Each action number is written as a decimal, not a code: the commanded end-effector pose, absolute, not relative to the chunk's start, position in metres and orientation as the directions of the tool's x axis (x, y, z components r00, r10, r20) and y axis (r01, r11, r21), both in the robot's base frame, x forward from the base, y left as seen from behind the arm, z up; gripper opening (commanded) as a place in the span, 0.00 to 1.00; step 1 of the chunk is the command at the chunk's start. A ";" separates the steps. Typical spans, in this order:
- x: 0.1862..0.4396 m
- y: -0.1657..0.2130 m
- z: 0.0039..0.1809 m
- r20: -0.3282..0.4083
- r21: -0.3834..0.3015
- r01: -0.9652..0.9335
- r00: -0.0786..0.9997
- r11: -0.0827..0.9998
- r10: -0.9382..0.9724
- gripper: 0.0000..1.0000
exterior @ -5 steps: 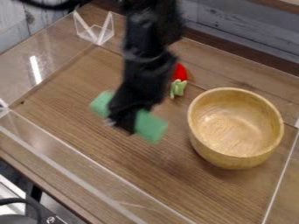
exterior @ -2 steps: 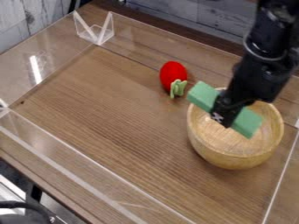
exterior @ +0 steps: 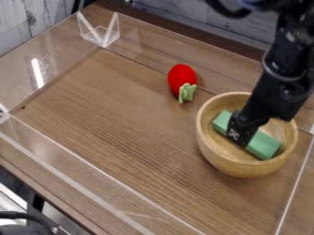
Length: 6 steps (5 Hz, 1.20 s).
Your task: Put the green block in the brown bowl
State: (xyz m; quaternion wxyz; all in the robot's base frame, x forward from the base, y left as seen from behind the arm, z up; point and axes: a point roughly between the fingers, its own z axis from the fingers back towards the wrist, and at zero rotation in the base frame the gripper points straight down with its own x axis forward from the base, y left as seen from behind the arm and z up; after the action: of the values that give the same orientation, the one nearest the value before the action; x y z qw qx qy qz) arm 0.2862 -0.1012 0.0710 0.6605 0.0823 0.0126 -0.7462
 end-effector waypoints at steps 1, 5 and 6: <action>0.293 -0.101 0.067 -0.118 0.123 0.986 -0.097 -0.111 -0.988 1.00; 0.292 -0.086 0.068 -0.148 0.136 0.985 -0.086 -0.106 -0.985 0.00; 0.289 -0.087 0.079 -0.164 0.174 0.982 -0.047 -0.076 -0.985 1.00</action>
State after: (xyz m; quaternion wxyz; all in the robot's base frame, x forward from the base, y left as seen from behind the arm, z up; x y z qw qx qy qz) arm 0.2837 -0.0845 0.0599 0.6806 0.1053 0.0221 -0.7247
